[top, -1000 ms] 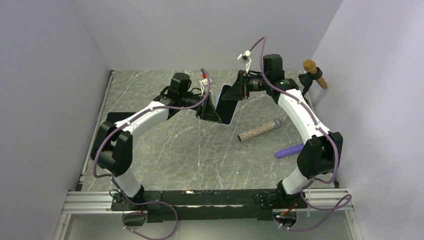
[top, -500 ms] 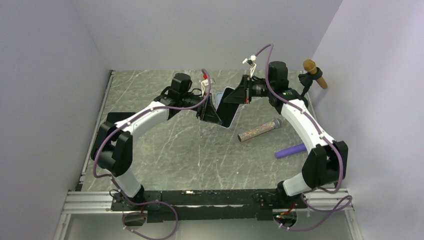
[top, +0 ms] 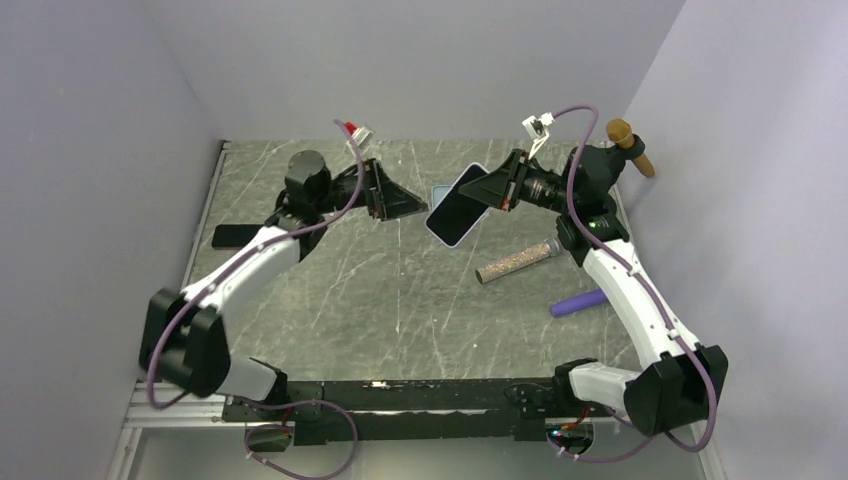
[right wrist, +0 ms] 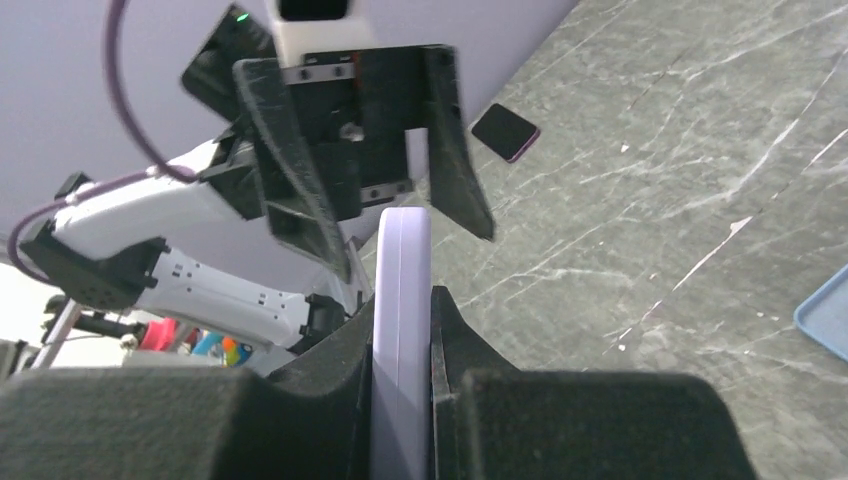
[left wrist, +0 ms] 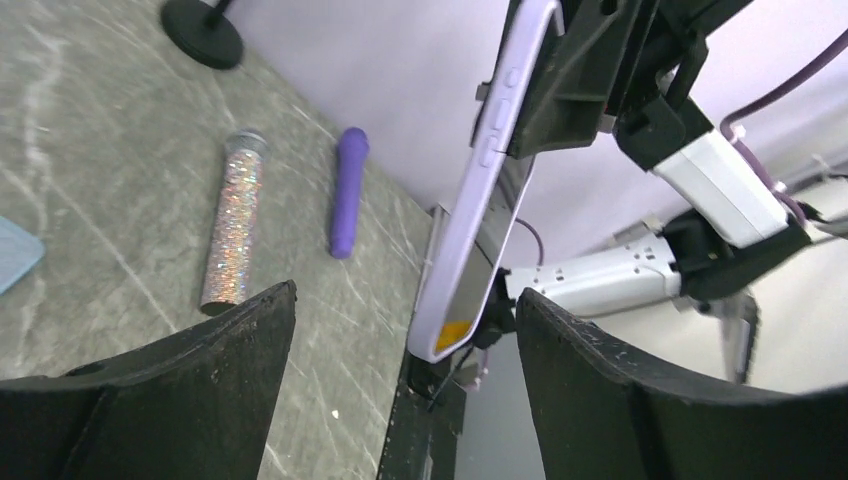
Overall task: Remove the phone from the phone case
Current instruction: Remove the phone case from the phone.
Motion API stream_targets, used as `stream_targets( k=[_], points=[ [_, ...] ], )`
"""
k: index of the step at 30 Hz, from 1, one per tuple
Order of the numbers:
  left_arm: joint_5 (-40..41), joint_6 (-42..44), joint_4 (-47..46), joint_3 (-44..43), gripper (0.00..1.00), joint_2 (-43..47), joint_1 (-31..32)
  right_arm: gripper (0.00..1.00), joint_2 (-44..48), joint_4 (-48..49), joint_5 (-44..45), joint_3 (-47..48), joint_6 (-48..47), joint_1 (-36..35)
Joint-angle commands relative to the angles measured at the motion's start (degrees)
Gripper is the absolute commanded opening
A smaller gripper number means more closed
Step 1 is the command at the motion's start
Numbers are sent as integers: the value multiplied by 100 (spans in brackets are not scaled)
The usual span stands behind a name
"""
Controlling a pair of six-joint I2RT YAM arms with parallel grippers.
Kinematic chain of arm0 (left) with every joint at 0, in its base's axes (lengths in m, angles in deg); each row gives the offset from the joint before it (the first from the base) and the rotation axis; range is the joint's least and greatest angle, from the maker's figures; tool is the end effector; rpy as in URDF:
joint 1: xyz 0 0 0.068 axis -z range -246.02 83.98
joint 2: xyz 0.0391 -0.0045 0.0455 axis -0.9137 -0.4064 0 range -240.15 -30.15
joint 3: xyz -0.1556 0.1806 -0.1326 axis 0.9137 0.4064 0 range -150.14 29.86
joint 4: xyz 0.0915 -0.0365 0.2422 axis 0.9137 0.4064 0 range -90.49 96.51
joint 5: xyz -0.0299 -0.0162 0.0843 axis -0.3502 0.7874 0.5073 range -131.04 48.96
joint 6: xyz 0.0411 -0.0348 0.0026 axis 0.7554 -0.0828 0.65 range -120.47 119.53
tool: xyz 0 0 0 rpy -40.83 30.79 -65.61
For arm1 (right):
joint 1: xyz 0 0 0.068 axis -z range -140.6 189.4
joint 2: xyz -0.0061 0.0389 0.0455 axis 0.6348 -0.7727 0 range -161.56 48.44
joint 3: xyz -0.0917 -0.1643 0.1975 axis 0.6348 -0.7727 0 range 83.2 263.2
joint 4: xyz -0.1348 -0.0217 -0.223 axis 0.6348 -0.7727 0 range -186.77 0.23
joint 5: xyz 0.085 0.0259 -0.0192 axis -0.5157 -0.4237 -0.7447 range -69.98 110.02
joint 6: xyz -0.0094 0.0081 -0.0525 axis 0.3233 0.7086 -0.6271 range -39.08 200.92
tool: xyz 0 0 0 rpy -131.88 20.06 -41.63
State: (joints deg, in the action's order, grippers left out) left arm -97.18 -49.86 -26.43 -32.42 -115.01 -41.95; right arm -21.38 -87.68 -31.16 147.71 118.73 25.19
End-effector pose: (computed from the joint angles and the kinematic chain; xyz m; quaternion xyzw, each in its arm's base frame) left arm 0.2977 -0.1654 0.3432 0.2013 0.6657 -0.6427 0.3214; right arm 0.2593 0.0944 0.3930 -0.1565 0.7023 0.5537 0.4192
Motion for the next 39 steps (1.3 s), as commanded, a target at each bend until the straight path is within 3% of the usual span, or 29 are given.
stream_targets(
  k=[1, 4, 8, 13, 16, 21, 24, 26, 30, 35, 39],
  points=[
    [1627, 859, 1057, 514, 86, 1216, 149, 0, 330, 1177, 345, -379, 884, 7],
    [2137, 930, 1338, 903, 85, 1663, 242, 0, 202, 2195, 5, -753, 1437, 0],
    [2020, 960, 1226, 1417, 72, 2052, 272, 0, -41, 3972, -432, -1211, 2542, -17],
    [2092, 774, 407, 2252, 62, 2505, 285, 0, -318, 4797, -619, -1412, 2990, -161],
    [1886, 803, 438, 2203, 61, 2558, 307, 0, -380, 4934, -620, -1453, 3004, -278],
    [1644, 826, 450, 2167, 79, 2727, 379, 0, -355, 4480, -530, -1381, 2592, -421],
    [1666, 820, 369, 2232, 80, 2862, 492, 0, -288, 4197, -464, -1348, 2358, -450],
    [1605, 715, 231, 2289, 77, 2865, 494, 0, -250, 4058, -405, -1357, 2219, -450],
    [1560, 526, -163, 2422, 61, 2811, 501, 0, -218, 3934, -454, -1357, 2124, -485],
    [1439, 153, -829, 2457, 62, 2538, 501, 0, -89, 4109, -434, -1528, 2200, -565],
    [1239, -15, -1191, 2488, 42, 2320, 516, 0, -159, 4527, -439, -1612, 2468, -629]
  ],
)
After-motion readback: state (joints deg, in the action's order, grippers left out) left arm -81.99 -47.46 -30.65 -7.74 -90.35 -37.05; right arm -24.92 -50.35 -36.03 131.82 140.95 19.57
